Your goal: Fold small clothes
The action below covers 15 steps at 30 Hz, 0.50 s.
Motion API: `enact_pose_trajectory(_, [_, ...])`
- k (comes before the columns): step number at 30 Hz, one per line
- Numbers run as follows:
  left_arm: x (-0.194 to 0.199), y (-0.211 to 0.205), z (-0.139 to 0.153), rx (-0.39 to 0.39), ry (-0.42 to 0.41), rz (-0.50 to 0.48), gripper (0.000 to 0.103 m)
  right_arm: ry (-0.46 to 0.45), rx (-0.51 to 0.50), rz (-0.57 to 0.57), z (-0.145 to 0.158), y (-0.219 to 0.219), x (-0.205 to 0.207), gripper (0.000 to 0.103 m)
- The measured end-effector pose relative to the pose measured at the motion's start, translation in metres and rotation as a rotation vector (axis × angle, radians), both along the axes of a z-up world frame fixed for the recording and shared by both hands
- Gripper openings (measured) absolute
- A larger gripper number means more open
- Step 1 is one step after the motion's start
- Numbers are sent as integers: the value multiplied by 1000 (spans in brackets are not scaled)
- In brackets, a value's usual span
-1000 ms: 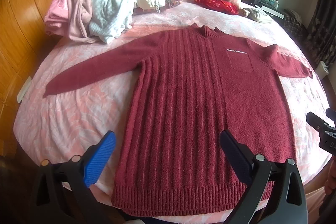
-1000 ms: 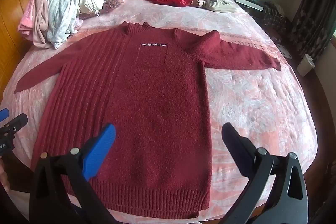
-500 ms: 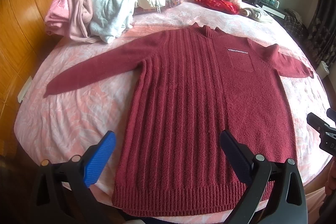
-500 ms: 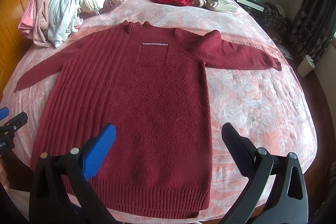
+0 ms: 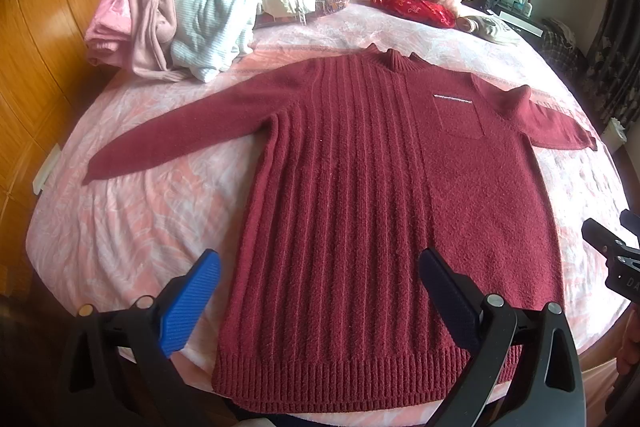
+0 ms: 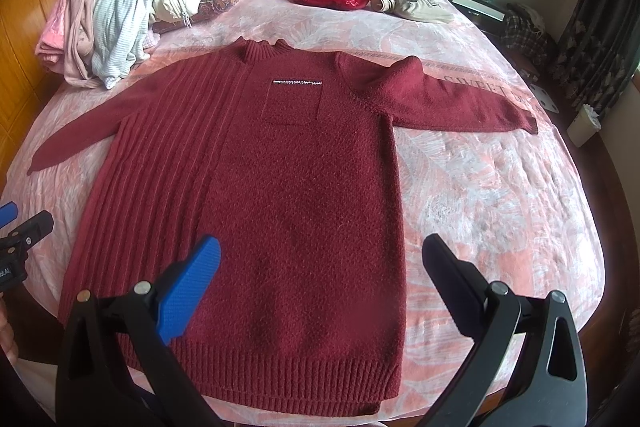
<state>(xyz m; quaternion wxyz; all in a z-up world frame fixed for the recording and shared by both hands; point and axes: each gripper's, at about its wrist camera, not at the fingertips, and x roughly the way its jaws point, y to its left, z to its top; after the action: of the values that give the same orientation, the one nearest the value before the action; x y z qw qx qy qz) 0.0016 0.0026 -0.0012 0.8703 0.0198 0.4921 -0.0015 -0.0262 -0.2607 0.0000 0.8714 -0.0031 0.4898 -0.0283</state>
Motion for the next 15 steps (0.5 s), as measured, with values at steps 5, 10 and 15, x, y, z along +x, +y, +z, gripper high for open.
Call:
enact_pose_trajectory(5, [0, 0, 0, 1, 0, 1, 99, 2, 0, 3, -1, 1, 0, 100])
enact_pose_trajectory(10, [0, -1, 0, 3, -2, 0, 99, 0, 0, 1, -1, 2, 0, 100])
enact_pose_trajectory(15, [0, 0, 0, 1, 0, 0, 99, 2, 0, 2, -1, 1, 0, 100])
